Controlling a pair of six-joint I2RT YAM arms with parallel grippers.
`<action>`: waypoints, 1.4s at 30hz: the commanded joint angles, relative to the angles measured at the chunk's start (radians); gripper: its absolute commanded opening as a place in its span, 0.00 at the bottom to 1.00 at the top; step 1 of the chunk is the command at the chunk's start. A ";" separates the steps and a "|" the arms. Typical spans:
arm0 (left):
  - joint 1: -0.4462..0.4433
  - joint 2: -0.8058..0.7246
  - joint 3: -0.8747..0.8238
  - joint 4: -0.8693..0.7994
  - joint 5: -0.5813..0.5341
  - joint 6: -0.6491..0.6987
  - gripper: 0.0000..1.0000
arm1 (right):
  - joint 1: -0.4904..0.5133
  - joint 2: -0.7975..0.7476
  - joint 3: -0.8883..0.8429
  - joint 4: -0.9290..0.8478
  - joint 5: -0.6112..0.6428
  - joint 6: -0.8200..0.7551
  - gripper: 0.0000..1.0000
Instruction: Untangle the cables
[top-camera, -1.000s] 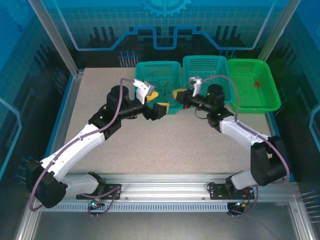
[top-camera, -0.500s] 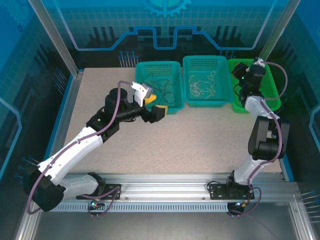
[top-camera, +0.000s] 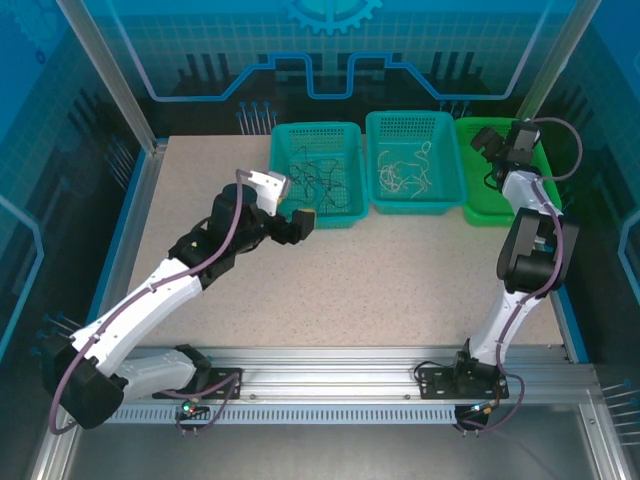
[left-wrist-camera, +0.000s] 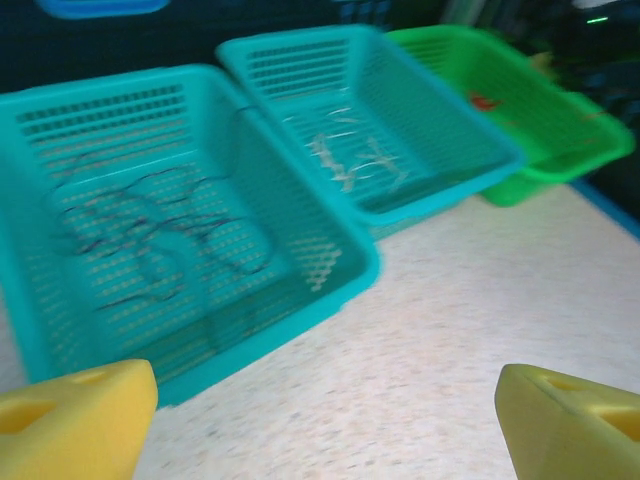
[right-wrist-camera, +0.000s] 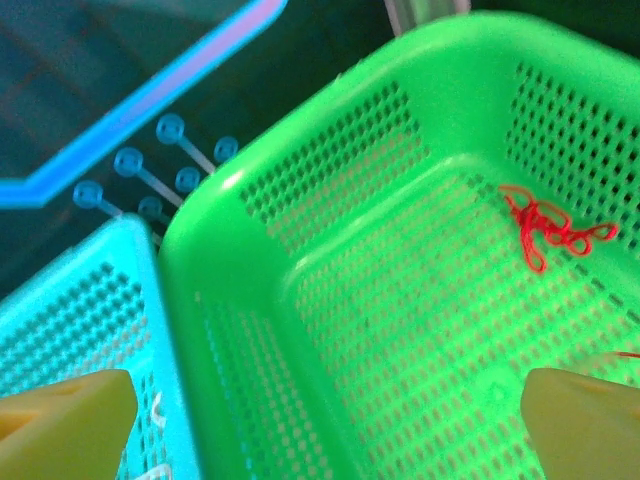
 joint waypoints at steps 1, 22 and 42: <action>0.003 -0.021 -0.073 -0.048 -0.247 -0.005 0.89 | 0.014 -0.129 -0.049 -0.032 -0.087 -0.082 1.00; 0.182 0.007 -0.272 0.244 -0.196 -0.040 0.86 | -0.072 0.075 0.357 -0.815 -0.362 0.071 1.00; 0.179 -0.052 -0.302 0.207 -0.159 -0.051 0.86 | 0.046 0.325 0.711 -1.184 0.529 -0.379 0.80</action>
